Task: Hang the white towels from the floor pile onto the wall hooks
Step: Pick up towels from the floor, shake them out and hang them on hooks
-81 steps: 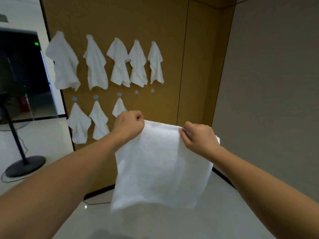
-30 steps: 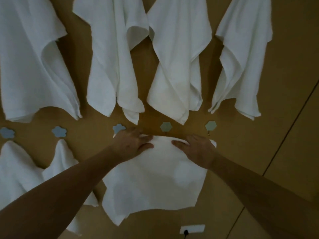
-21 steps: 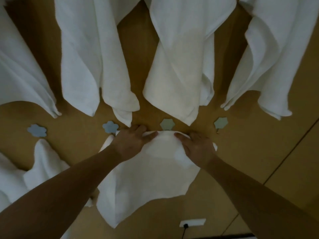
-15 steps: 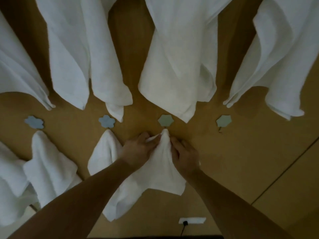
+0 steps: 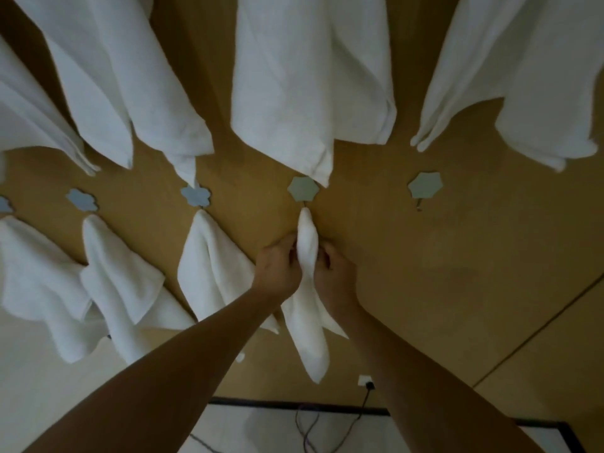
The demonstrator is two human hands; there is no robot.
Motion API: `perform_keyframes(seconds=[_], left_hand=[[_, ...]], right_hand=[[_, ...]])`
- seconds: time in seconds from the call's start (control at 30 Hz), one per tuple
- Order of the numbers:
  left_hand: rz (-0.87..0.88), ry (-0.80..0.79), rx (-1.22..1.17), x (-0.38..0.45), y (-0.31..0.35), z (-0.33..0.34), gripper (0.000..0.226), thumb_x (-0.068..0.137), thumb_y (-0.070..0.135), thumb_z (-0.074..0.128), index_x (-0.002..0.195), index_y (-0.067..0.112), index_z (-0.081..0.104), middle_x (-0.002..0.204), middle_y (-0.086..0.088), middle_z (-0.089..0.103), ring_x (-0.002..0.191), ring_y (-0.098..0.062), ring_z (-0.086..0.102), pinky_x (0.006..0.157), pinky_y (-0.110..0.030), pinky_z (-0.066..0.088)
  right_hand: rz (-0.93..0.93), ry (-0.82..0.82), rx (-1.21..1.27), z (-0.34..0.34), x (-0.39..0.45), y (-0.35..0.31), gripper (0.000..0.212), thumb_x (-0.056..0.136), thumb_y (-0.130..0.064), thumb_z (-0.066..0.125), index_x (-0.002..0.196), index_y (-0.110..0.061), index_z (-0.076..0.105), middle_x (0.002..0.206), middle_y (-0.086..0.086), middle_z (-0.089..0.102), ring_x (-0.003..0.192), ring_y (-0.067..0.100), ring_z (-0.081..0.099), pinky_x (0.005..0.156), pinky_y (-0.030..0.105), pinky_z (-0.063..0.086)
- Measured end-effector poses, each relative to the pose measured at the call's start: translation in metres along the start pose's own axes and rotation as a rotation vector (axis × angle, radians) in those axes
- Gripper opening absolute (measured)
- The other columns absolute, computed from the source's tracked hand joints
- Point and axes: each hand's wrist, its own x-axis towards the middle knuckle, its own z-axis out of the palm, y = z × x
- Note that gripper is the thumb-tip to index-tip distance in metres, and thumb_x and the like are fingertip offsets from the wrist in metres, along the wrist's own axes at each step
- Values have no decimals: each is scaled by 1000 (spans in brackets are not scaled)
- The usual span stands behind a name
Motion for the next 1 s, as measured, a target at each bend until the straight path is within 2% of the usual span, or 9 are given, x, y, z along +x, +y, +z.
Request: perform_keyframes(seconds=[0.1, 0.17, 0.27, 0.43, 0.53, 0.7, 0.83, 0.9, 1.0], left_hand=[[-23, -129, -63, 3, -1, -10, 30, 86, -7, 48, 112, 1, 61, 97, -7, 67, 82, -13, 61, 69, -6, 43], [-99, -222, -75, 4, -3, -10, 34, 88, -3, 48, 121, 3, 54, 112, -10, 63, 100, -20, 61, 80, -17, 46], [-133, -299, -71, 7, -8, -15, 35, 91, 2, 47, 126, 6, 50, 116, -8, 61, 103, -21, 59, 82, -25, 48], [47, -320, -47, 12, -19, -44, 41, 93, 8, 52, 134, 8, 49, 120, -9, 62, 103, -20, 60, 86, -25, 47], [196, -326, -56, 6, -21, -60, 39, 94, 14, 55, 133, 8, 52, 124, -12, 62, 110, -24, 59, 93, -30, 47], [448, -346, -52, -23, -1, -85, 35, 90, 19, 61, 124, 13, 58, 119, -10, 61, 105, -25, 60, 90, -36, 50], [584, -441, -81, -55, 34, -93, 39, 90, 21, 56, 128, 13, 56, 124, -11, 58, 107, -26, 58, 85, -39, 51], [655, -472, -69, -77, 60, -93, 41, 91, 25, 55, 131, 16, 54, 128, -8, 55, 110, -26, 56, 88, -37, 50], [772, -508, -95, -118, 106, -87, 38, 92, 28, 53, 130, 19, 55, 125, -3, 56, 107, -22, 55, 85, -34, 50]], right_hand=[[114, -125, -70, -8, 5, -5, 29, 97, -16, 49, 69, -19, 59, 63, -6, 57, 57, 5, 48, 54, 13, 35], [134, -120, -155, -10, 8, -9, 37, 97, -18, 49, 60, -23, 49, 58, -7, 51, 54, 6, 44, 51, 13, 33], [172, -58, -199, -10, 5, -20, 36, 96, -20, 48, 59, -22, 52, 61, -1, 55, 57, 11, 48, 58, 23, 37], [228, 24, -280, -16, -19, -45, 19, 92, -22, 52, 94, -23, 71, 93, -4, 69, 87, 17, 63, 79, 26, 49], [179, 114, -403, -21, -48, -59, 33, 86, -23, 59, 118, -25, 68, 111, -5, 70, 100, 15, 65, 80, 17, 44], [267, 215, -608, -39, -109, -77, 44, 83, -34, 63, 127, -32, 61, 121, -6, 66, 98, 10, 63, 82, 15, 40], [359, 301, -667, -71, -171, -96, 47, 86, -36, 64, 132, -31, 56, 128, -3, 61, 89, 8, 58, 81, 20, 48], [372, 348, -739, -90, -210, -107, 51, 86, -38, 62, 136, -31, 53, 130, -2, 60, 96, 11, 59, 79, 23, 49], [404, 434, -842, -122, -274, -124, 55, 85, -36, 62, 138, -27, 51, 126, 4, 61, 114, 23, 56, 90, 32, 50]])
